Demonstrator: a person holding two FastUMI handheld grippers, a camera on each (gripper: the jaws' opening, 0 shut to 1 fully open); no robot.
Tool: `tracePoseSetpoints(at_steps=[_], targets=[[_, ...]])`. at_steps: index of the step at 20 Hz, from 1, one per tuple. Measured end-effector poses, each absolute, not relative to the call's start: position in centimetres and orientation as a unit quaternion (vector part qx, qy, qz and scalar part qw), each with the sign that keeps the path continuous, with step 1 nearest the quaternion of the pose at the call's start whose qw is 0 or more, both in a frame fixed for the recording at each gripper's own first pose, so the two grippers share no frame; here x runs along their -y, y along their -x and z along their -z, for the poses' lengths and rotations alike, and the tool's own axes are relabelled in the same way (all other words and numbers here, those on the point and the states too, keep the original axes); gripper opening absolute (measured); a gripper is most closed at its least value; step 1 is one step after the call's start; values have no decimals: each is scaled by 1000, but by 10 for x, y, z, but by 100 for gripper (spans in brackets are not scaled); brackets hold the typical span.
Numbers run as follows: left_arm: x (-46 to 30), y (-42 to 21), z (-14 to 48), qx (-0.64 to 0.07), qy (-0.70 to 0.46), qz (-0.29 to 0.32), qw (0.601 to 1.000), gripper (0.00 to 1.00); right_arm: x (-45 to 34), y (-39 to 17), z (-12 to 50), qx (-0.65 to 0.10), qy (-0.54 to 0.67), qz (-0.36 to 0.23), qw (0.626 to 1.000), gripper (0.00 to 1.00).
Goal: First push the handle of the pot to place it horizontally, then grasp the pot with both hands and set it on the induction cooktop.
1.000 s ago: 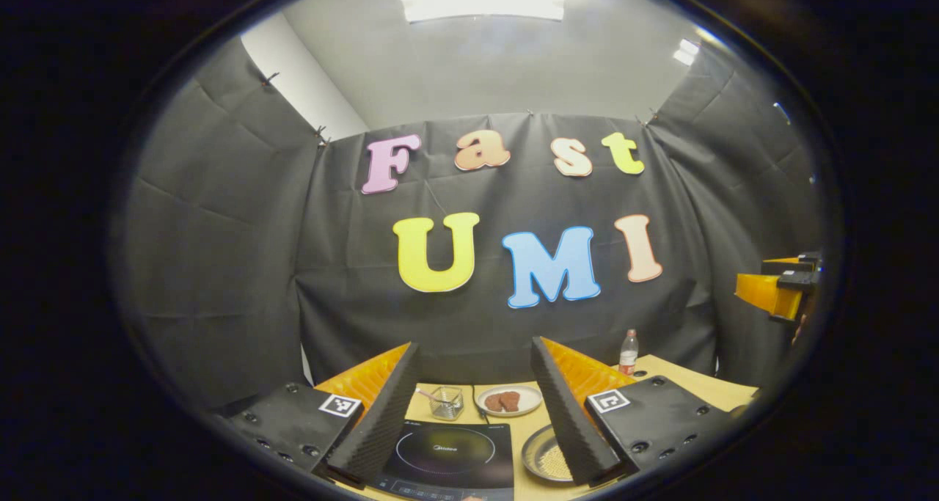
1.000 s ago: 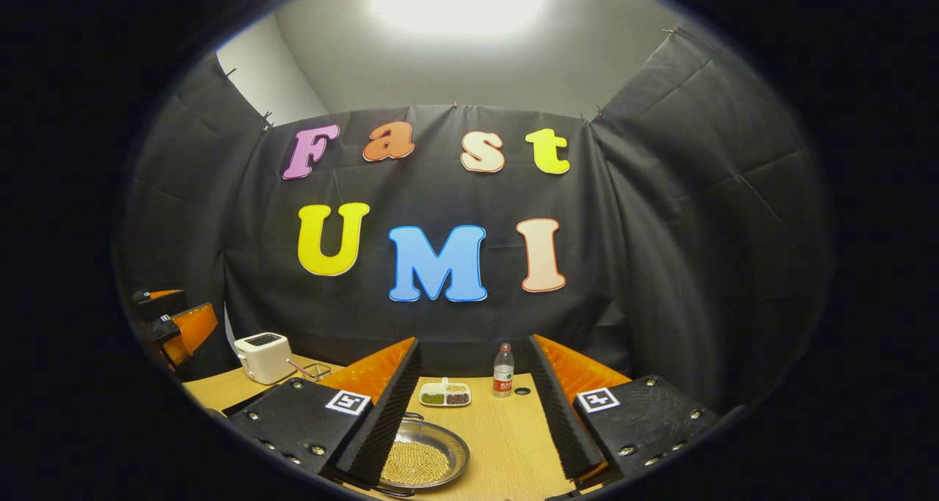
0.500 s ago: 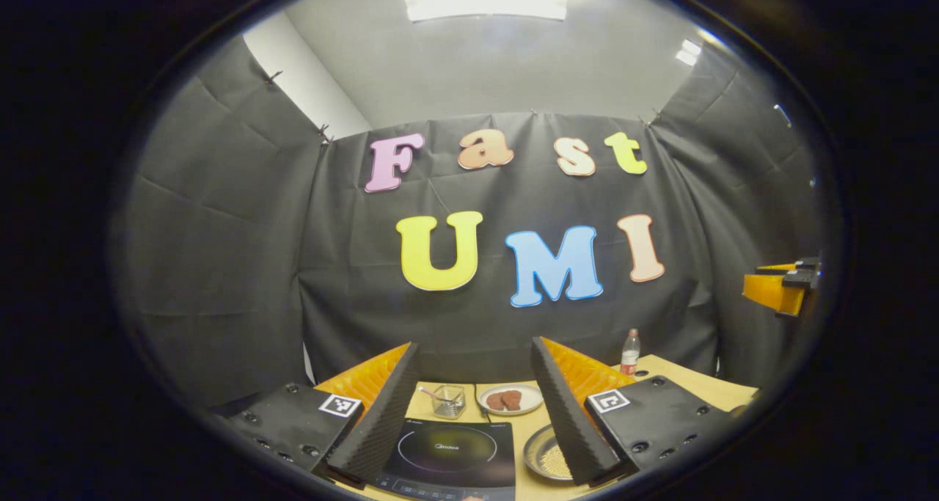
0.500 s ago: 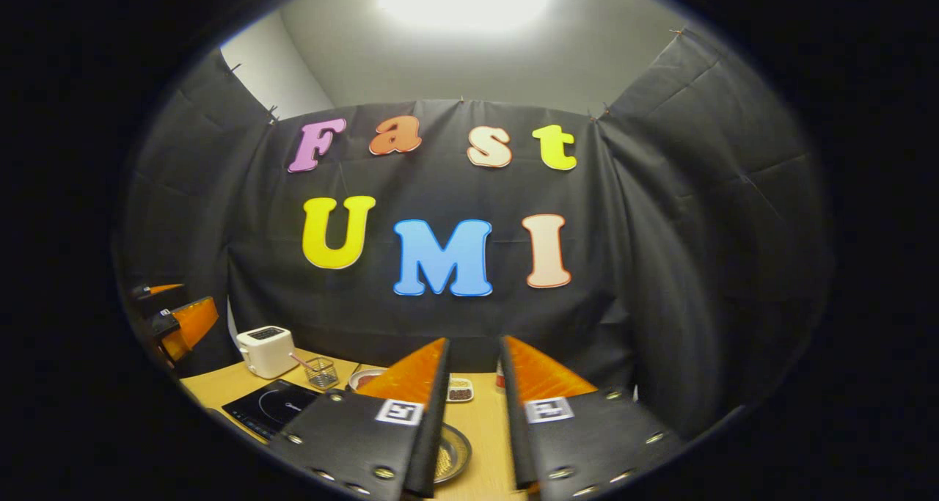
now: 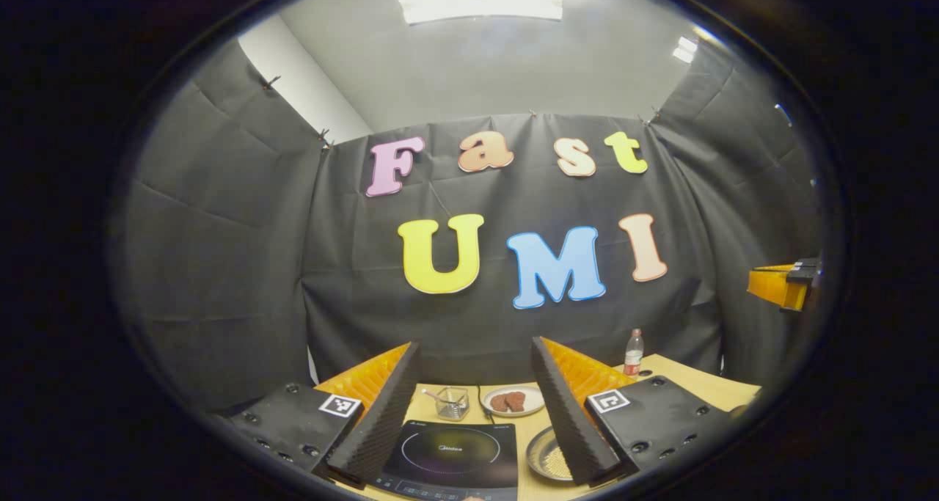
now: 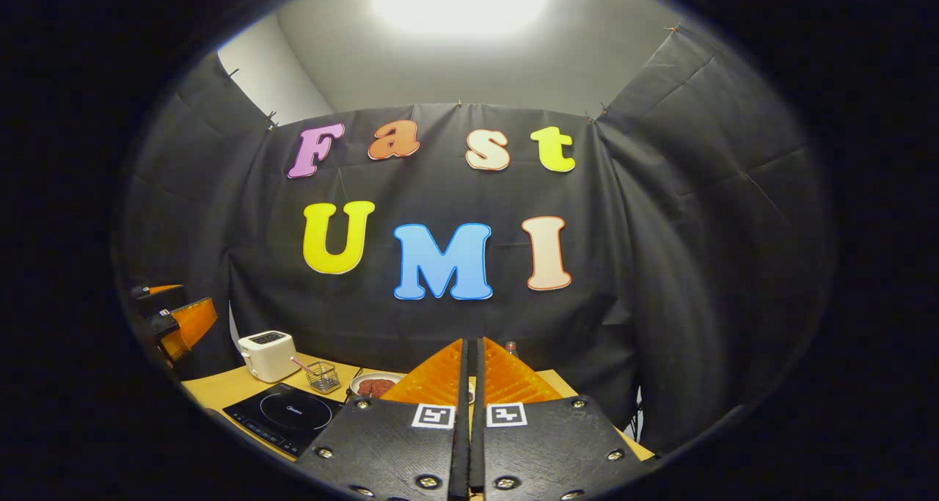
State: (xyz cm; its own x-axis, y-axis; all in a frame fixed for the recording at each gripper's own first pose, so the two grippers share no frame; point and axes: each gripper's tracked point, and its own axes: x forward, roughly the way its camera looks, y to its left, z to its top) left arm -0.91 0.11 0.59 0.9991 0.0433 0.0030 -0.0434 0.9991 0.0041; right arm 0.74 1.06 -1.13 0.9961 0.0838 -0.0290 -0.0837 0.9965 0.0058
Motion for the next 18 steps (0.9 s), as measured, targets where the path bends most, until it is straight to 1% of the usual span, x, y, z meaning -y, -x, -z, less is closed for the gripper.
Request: tracePoseSetpoints(at_steps=[1, 7, 8, 9, 10, 12, 13, 14, 16, 17, 18], targets=[[0, 9, -5, 1, -2, -23, 1000, 100, -5, -9, 12, -13, -1, -43, 999, 1], [20, 12, -7, 1, -6, -29, 1000, 100, 3, -16, 25, -30, -15, -59, 998, 0], [23, 13, -7, -1, -7, -33, 999, 100, 2, -17, 29, -35, -19, -67, 997, 0], [25, 16, -6, -2, -8, -37, 999, 96, 1, -17, 34, -41, -21, -76, 996, 0], [25, 18, -5, -3, -12, -43, 999, 100, -2, -18, 40, -46, -22, -86, 995, 0], [23, 25, -2, -7, -22, -56, 998, 100, -12, -20, 51, -59, -24, -109, 992, 0], [20, 28, -2, -9, -26, -64, 998, 96, -19, -19, 57, -66, -25, -122, 990, 1], [17, 32, -2, -11, -27, -70, 997, 100, -25, -20, 63, -72, -26, -134, 988, 0], [12, 38, 2, -16, -27, -81, 996, 92, -40, -19, 74, -85, -26, -157, 984, 1], [9, 38, 3, -19, -28, -85, 996, 96, -48, -18, 78, -92, -26, -170, 981, 1], [4, 38, 6, -22, -30, -90, 995, 96, -57, -18, 83, -97, -25, -181, 978, 1]])
